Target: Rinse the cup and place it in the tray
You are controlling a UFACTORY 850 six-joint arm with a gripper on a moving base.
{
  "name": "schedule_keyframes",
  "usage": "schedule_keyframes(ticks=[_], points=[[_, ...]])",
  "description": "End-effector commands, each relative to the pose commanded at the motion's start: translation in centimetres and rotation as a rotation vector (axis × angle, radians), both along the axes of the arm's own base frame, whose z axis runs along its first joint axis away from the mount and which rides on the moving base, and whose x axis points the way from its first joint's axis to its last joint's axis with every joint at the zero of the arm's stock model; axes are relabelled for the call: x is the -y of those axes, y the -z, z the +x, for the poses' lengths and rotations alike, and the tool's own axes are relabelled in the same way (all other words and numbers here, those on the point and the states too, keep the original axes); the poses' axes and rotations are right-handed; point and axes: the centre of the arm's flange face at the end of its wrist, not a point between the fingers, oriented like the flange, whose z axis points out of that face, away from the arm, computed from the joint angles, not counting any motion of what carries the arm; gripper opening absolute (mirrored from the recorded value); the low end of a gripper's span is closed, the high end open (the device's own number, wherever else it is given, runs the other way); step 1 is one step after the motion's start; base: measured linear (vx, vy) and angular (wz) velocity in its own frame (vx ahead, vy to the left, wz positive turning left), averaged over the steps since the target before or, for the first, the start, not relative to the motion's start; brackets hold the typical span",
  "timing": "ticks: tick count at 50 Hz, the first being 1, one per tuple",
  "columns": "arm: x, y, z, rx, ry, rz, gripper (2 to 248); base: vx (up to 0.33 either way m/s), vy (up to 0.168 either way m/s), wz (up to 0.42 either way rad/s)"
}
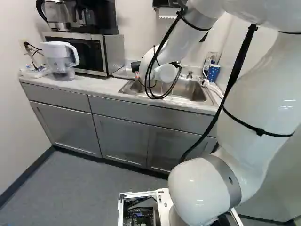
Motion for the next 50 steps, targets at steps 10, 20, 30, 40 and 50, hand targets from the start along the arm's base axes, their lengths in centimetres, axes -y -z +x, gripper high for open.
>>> schedule_keyframes(ticks=[10,20,30,40,50], points=[[0.0,0.0,0.0,-0.017,0.015,0.1,126,0.0,0.0,0.0],[0.0,0.0,0.0,-0.035,0.031,0.203,126,0.0,0.0,0.0],[0.0,0.0,0.0,-0.052,0.047,0.305,126,0.0,0.0,0.0],[0.0,0.0,0.0,-0.07,0.063,0.407,126,0.0,0.0,0.0],[0.0,0.0,0.0,-0.085,0.077,0.5,126,0.0,0.0,0.0]])
